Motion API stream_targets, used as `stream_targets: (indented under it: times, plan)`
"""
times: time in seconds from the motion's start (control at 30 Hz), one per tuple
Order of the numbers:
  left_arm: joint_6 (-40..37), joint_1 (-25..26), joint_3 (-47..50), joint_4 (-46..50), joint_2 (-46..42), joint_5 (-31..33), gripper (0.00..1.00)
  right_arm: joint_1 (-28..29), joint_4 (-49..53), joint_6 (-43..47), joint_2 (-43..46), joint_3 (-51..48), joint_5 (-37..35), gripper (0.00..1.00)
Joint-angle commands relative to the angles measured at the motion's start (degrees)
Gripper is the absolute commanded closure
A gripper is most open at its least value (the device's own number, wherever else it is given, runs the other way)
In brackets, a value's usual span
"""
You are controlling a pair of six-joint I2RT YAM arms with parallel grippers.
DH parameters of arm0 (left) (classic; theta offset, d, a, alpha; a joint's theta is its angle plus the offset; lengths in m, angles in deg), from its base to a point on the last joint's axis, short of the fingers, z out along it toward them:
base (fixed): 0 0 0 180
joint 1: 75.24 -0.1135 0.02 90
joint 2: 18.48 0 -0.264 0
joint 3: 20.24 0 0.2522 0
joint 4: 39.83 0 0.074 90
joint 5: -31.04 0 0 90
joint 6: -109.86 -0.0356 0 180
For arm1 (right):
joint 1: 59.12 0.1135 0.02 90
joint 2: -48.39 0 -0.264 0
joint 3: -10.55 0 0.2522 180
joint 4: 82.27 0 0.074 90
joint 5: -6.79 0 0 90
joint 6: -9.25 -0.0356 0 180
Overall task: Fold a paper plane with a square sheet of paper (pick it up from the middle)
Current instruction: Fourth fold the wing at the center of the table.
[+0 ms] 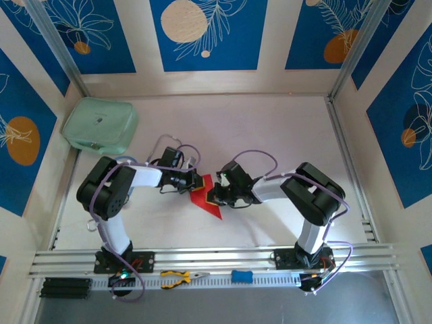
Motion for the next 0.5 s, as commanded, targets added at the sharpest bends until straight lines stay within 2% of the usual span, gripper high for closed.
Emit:
stream_targets:
  times: [0.0,0.2,0.47]
  plan:
    - [-1.76,-1.09,0.92,4.19,2.58,4.87,1.00,0.77,4.08,-0.56,2.48,-4.19,0.84,0.96]
    - [-1.98,-1.18,0.74,4.88,2.63,5.25,1.00,0.89,8.10,1.02,7.51,-6.80,1.15,0.95]
    - [-1.83,-1.35,0.82,4.99,2.41,5.30,1.00,2.56,8.44,-1.26,12.42,-14.30,0.03,0.95]
